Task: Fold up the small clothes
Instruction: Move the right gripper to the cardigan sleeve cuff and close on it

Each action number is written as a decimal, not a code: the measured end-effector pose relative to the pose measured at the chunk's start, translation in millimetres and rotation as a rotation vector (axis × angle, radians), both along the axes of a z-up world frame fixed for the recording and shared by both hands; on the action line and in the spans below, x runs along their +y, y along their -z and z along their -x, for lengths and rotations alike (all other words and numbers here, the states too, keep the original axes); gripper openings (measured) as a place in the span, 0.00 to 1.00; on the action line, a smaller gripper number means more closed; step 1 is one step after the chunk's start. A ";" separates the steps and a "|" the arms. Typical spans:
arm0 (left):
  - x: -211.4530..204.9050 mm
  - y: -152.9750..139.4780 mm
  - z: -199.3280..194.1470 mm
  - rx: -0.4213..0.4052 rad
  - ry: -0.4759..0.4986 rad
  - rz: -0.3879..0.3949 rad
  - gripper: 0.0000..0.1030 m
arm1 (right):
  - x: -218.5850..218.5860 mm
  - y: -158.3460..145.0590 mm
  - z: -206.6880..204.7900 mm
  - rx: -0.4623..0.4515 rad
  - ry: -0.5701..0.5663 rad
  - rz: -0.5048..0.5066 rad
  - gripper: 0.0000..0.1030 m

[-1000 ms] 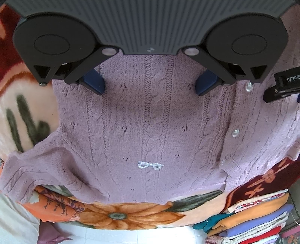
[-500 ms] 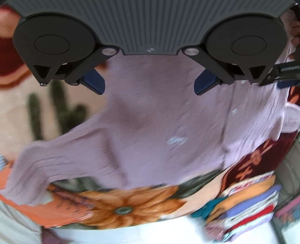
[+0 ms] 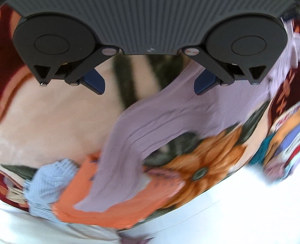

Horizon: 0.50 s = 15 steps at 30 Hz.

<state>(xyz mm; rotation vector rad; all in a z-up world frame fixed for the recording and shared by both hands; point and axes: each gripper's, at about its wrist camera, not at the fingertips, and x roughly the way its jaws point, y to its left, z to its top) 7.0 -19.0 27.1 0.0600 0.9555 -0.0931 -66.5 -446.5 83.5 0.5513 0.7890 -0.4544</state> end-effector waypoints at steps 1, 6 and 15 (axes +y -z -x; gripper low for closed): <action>-0.5 3.3 -1.4 0.012 -0.004 -0.006 1.00 | -9.6 1.1 -0.5 -0.005 0.026 -0.010 1.00; -5.5 8.9 -1.3 0.010 0.008 -0.044 1.00 | -45.3 6.9 -8.9 -0.032 0.102 -0.043 1.00; -12.6 17.6 1.1 -0.022 0.035 -0.084 1.00 | -84.3 34.7 -43.6 -0.043 0.151 -0.134 1.00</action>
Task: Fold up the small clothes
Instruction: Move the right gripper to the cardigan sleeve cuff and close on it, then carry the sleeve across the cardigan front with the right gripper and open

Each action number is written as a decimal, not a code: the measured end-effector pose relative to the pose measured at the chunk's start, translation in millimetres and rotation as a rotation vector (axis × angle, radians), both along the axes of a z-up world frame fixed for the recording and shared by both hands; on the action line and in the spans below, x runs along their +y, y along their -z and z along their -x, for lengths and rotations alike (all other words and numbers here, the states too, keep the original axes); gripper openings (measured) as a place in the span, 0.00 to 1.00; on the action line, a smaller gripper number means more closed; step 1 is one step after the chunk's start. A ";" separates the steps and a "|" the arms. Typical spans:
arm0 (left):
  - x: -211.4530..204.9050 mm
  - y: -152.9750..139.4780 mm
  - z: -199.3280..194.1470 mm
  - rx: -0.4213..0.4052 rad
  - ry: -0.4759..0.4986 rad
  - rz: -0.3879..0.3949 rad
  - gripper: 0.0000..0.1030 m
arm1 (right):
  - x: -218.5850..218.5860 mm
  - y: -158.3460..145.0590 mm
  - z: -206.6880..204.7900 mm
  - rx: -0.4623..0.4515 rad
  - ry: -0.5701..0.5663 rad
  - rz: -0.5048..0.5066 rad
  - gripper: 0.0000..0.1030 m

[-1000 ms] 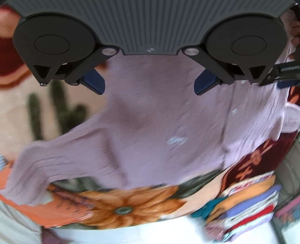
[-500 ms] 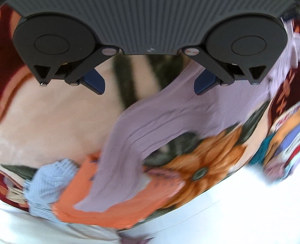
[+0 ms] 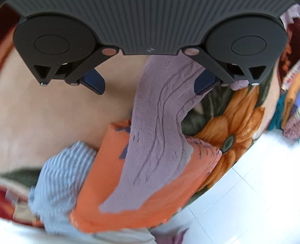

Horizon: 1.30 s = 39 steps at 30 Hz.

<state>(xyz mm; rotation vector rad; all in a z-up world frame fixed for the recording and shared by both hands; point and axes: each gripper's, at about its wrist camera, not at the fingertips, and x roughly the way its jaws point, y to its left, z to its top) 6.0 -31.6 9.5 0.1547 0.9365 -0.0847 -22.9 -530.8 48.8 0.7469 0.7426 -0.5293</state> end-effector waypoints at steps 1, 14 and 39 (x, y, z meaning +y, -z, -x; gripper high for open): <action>0.5 0.7 -0.2 -0.004 0.004 0.003 1.00 | -1.8 6.1 -1.8 -0.005 0.010 -0.036 1.00; -0.3 5.4 2.3 -0.037 0.024 0.008 1.00 | 5.0 8.6 -9.5 -0.053 0.118 0.023 0.81; 0.1 0.5 2.4 -0.040 0.036 0.004 1.00 | 7.8 -28.9 76.8 -0.307 0.119 0.052 0.06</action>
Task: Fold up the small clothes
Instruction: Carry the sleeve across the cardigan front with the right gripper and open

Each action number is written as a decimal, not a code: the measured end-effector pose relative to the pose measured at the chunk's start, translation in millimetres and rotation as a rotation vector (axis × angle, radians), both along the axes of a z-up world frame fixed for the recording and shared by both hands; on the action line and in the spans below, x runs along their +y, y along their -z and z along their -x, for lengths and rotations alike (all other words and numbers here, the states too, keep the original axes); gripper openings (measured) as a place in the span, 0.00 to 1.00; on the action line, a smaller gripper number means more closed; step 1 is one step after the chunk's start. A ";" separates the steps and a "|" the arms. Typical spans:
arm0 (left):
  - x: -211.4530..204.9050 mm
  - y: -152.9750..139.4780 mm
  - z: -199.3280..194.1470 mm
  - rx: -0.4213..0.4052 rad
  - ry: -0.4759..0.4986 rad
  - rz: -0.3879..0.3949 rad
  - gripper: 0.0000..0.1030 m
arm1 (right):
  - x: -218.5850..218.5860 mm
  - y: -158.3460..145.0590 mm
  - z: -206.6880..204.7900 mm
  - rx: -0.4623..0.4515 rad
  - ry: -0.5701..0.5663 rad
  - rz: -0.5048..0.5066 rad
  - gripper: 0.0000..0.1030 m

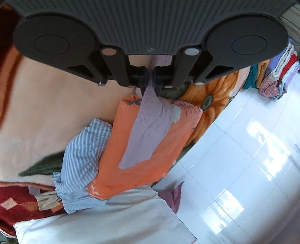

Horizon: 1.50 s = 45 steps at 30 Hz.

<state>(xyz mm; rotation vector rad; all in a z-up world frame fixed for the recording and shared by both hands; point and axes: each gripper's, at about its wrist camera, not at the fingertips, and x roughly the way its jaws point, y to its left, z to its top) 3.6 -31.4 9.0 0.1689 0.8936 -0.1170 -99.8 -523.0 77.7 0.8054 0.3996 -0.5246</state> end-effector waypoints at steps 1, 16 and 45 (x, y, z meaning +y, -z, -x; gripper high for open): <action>0.4 -2.1 0.0 0.001 0.002 0.001 1.00 | 1.6 -1.9 4.8 -0.008 -0.005 -0.001 0.06; 7.2 -47.5 3.8 -0.015 0.014 0.012 1.00 | 64.1 -68.2 2.0 -0.179 -0.132 0.017 0.06; 73.4 -58.2 14.9 -0.079 -0.093 0.006 1.00 | 313.4 -53.5 -104.4 -0.169 -0.525 0.100 0.06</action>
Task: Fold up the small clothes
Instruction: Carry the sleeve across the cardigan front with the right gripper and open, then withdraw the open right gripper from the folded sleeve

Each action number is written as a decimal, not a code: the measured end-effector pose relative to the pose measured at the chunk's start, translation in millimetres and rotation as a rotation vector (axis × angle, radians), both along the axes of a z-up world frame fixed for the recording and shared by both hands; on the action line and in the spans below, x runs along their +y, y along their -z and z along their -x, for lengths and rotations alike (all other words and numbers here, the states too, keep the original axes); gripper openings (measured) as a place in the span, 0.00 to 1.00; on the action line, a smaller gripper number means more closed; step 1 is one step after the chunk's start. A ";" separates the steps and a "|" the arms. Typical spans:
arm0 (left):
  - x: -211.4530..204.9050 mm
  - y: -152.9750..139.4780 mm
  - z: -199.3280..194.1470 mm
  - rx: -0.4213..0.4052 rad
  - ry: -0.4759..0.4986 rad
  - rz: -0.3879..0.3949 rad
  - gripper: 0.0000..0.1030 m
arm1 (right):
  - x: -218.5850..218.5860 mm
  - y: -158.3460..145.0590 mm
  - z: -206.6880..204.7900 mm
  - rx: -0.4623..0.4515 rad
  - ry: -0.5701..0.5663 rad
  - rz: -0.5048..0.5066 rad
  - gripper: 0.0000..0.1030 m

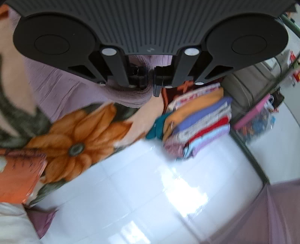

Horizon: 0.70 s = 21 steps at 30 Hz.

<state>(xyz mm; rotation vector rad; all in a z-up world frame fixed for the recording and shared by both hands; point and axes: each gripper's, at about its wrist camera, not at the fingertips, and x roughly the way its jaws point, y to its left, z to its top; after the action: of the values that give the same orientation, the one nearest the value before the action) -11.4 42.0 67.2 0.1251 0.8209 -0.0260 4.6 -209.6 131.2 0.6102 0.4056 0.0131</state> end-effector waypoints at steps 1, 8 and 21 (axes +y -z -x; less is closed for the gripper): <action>2.6 0.9 0.4 0.002 -0.005 0.003 1.00 | 8.1 6.3 -4.4 0.013 -0.013 0.006 0.06; 18.9 6.8 2.7 0.014 -0.026 0.010 1.00 | 43.9 61.7 -32.9 0.153 -0.098 0.003 0.07; 25.3 15.3 -1.5 0.041 -0.042 0.027 1.00 | 68.0 107.7 -44.6 0.269 -0.227 -0.103 0.79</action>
<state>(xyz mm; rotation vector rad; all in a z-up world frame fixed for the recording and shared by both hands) -9.9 67.3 51.9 0.0818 0.8634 0.0002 49.2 -141.6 23.5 0.6668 0.7369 0.1709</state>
